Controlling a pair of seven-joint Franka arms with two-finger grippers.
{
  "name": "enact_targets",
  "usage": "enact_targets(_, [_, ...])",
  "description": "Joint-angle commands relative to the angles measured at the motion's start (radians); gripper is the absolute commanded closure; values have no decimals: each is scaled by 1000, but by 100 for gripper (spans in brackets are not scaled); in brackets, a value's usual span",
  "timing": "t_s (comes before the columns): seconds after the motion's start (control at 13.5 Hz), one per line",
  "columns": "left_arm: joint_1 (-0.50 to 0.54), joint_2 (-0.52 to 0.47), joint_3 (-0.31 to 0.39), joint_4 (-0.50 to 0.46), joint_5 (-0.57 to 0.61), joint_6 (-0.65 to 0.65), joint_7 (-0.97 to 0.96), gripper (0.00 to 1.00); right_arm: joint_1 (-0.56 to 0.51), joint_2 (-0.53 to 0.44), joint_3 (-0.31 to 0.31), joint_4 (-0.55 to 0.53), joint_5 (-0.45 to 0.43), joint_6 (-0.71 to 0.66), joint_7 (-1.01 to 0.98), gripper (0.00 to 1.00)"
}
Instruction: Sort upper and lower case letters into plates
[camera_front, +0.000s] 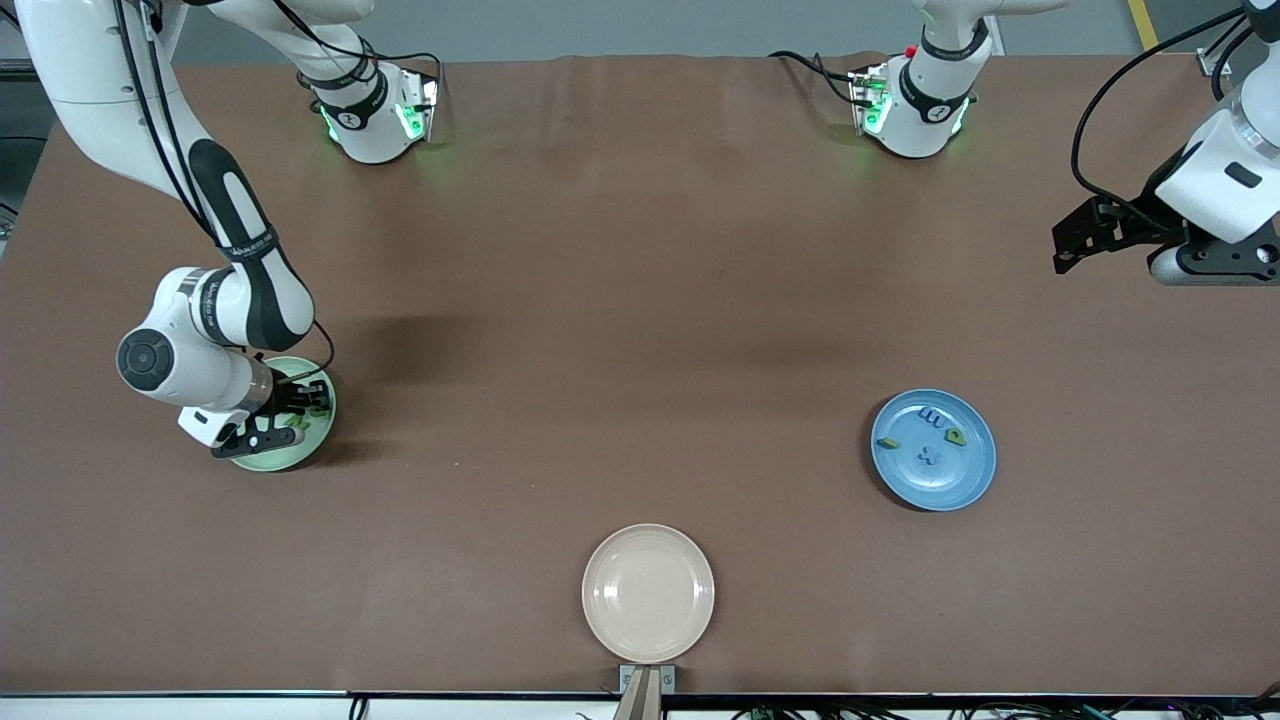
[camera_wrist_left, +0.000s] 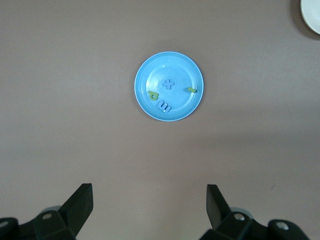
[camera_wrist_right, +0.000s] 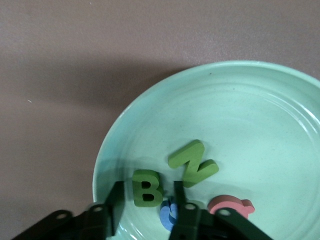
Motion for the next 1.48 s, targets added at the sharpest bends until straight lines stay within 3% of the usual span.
enact_targets(0.0, [3, -7, 0, -2, -12, 24, 20, 0, -15, -36, 17, 7, -12, -77, 14, 0])
enact_targets(0.3, [6, -10, 2, -2, -12, 16, 20, 0, 2, -255, 18, 6, -12, -353, 149, 0])
enact_targets(0.74, [-3, -6, 0, -2, -11, 12, 18, 0, -6, -551, 17, 82, -15, -686, 166, 0])
enact_targets(0.96, [-3, -6, 0, 4, -11, 12, 18, 0, -17, -573, 14, 205, -21, -775, 175, 0])
enact_targets(1.19, [-1, -4, 0, 5, -11, 12, 33, 0, -35, -518, 17, 461, -46, -844, 169, 0])
enact_targets(1.41, [2, 14, 2, 33, -17, 12, 32, 0, -37, -500, 17, 524, -47, -857, 169, 0])
